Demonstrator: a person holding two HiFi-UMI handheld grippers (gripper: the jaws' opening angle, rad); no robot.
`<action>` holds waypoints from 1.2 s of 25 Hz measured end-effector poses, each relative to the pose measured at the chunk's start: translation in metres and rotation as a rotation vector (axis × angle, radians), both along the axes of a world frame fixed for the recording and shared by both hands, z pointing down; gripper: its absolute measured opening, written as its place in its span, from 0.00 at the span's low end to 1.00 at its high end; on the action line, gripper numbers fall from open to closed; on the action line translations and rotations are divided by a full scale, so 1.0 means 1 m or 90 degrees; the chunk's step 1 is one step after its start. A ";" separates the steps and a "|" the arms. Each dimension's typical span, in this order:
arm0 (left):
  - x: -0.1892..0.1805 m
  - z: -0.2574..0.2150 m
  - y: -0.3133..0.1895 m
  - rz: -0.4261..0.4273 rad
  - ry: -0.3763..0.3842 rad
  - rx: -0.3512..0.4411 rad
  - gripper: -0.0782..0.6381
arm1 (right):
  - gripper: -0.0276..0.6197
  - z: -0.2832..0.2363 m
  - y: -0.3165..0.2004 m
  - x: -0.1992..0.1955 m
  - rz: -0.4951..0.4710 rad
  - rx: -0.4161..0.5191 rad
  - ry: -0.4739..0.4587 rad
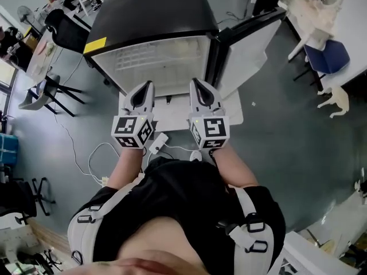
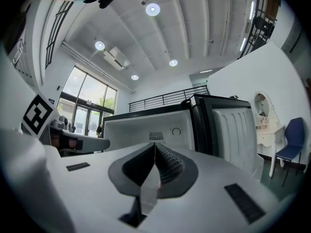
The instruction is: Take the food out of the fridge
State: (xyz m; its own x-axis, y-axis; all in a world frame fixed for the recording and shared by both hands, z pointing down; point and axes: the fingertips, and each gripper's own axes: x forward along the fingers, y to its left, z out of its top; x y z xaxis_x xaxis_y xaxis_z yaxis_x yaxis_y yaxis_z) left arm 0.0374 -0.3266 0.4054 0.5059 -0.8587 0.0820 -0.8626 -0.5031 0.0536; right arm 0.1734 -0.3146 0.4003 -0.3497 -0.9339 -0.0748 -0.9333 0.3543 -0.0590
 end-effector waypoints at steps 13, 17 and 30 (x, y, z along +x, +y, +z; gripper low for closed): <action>-0.020 0.003 -0.047 -0.025 0.008 -0.007 0.11 | 0.06 0.016 -0.061 -0.029 -0.073 -0.009 0.144; -0.029 0.007 -0.049 -0.029 0.015 -0.011 0.11 | 0.26 0.024 -0.075 -0.048 -0.116 -0.013 0.294; -0.046 0.019 -0.048 -0.031 0.024 -0.023 0.11 | 0.35 0.085 -0.124 -0.062 -0.106 -0.067 0.769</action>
